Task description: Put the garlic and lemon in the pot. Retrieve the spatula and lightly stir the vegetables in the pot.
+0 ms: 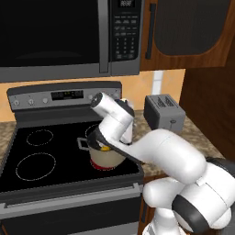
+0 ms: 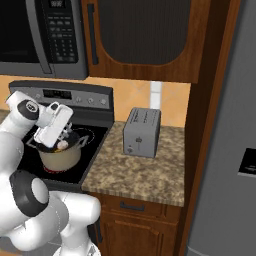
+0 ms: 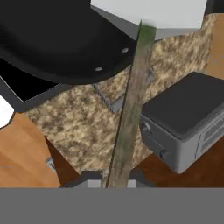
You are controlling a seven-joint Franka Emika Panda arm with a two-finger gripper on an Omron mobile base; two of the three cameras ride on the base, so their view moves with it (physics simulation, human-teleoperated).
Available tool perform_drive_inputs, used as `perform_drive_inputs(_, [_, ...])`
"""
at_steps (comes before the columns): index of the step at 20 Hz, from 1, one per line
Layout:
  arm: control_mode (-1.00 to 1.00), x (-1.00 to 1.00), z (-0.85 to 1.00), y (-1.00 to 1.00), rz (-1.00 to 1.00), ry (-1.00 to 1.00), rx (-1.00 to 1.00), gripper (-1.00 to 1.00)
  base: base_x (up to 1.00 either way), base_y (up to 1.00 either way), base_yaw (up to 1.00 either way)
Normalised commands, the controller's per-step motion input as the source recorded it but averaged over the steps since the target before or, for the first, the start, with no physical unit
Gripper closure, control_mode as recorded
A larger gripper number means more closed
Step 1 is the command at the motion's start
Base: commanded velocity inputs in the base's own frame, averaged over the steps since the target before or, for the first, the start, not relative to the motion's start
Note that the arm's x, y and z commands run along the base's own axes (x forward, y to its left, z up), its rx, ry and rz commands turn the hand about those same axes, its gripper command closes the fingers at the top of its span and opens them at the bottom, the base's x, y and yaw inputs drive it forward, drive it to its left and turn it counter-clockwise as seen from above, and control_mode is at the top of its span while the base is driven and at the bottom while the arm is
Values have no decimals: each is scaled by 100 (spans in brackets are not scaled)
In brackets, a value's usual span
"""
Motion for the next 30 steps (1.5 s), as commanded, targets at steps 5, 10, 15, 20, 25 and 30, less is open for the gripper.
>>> perform_drive_inputs(5, [-100, -6, 43, 27, 40, -8, -44, 100, 0, 0, 0])
perform_drive_inputs(10, [-100, -28, 50, 22, 30, -7, -34, 100, 0, 0, 0])
perform_drive_inputs(15, [-100, 3, -2, 17, 9, 5, -14, 100, 0, 0, 0])
perform_drive_inputs(20, [-100, 19, 0, 6, 11, 5, -2, 100, 0, 0, 0])
perform_drive_inputs(25, [-100, 29, -6, 0, 17, 1, -8, 100, 0, 0, 0])
perform_drive_inputs(30, [-100, 24, -18, -5, 9, 0, -8, 100, 0, 0, 0])
